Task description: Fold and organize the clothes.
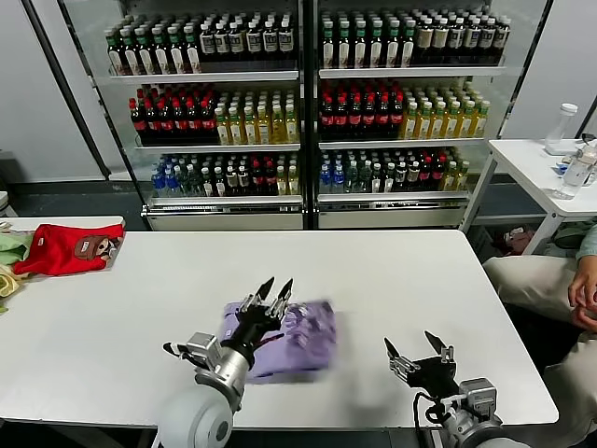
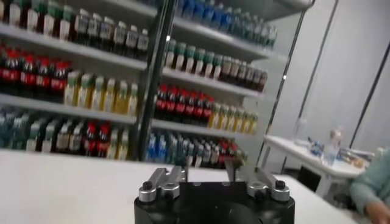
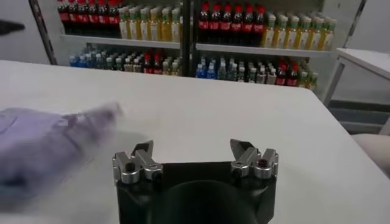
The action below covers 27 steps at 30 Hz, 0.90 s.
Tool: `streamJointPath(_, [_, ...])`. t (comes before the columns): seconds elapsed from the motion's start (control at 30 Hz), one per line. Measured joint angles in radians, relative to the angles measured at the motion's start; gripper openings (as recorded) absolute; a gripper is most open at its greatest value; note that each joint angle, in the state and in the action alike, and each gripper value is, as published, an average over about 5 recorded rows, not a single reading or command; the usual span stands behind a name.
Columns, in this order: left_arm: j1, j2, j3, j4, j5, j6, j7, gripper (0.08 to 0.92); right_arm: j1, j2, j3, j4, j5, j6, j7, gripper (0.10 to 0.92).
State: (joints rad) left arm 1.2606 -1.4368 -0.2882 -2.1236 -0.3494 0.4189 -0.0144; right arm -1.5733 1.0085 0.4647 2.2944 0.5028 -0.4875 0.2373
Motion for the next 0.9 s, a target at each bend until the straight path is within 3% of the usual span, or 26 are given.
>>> streamJointPath(0.37, [0.063,0.083,-0.193,-0.012,0.074,-0.165,0.066,0.802,0.120,0.024,-0.068,-0.065,0.015,-0.012,-0.002,0.823])
streamJointPath(0.9, [0.199,0.087,-0.351,-0.006,0.184,-0.292,0.101,0.823,0.367,0.139,-0.375,-0.234,0.127,-0.073,0.127,0.823])
